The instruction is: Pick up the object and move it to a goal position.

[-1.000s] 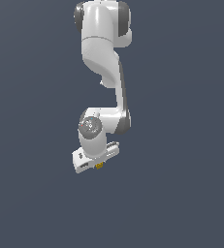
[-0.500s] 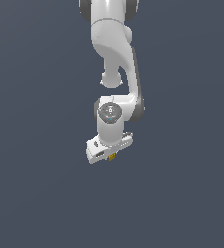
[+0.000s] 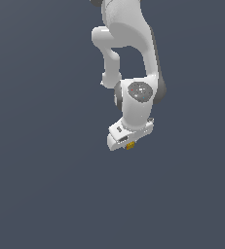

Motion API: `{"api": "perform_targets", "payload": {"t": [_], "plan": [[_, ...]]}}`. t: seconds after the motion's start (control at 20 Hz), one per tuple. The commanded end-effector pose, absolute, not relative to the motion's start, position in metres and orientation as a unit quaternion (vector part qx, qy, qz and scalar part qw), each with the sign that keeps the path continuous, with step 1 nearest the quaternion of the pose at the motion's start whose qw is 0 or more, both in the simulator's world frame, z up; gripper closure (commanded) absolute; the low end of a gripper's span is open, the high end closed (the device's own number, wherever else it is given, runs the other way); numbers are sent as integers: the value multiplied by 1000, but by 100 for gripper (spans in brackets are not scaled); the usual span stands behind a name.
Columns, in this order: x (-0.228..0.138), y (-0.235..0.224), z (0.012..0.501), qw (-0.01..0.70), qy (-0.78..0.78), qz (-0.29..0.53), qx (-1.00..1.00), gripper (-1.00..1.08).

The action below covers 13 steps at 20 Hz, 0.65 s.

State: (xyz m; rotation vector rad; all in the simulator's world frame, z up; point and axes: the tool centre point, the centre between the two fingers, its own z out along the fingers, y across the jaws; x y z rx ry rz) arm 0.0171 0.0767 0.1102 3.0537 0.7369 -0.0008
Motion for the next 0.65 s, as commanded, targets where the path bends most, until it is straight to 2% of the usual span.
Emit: {"api": "perform_targets", "payload": {"t": [0.0, 0.3, 0.6], "plan": [[10, 93, 120, 0, 234, 0, 972, 108], [2, 114, 133, 0, 234, 0, 972, 108], [4, 113, 132, 0, 234, 0, 972, 108]]}}
